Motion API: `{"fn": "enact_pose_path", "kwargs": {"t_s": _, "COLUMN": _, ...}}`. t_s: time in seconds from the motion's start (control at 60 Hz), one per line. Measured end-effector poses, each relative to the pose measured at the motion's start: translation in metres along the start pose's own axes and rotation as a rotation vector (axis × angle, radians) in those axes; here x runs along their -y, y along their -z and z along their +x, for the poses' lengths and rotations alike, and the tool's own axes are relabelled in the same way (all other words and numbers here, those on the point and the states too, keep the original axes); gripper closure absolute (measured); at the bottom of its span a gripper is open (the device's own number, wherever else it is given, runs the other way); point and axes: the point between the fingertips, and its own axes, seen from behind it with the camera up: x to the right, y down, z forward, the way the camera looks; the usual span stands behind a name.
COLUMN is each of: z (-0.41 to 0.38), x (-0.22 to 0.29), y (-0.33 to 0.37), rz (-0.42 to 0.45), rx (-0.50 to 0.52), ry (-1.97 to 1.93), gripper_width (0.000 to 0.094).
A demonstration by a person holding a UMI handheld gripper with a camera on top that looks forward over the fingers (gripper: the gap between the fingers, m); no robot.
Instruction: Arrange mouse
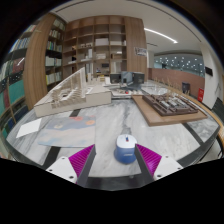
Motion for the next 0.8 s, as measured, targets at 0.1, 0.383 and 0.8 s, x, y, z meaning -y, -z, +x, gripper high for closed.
{"fn": "enact_pose_path", "kwargs": {"t_s": 0.1, "z": 0.000, "x": 0.003, "y": -0.015, "rz": -0.011, "rx": -0.009, "ry": -0.032, "gripper_width": 0.0133}}
{"fn": "enact_pose_path", "kwargs": {"t_s": 0.383, "z": -0.010, "x": 0.001, "y": -0.041, "rz": -0.016, "rx": 0.012, "ry": -0.084, "gripper_width": 0.0390}}
{"fn": "enact_pose_path", "kwargs": {"t_s": 0.8, "z": 0.005, "x": 0.068, "y": -0.080, "rz": 0.056, "rx": 0.005, "ry": -0.065, "gripper_width": 0.0529}}
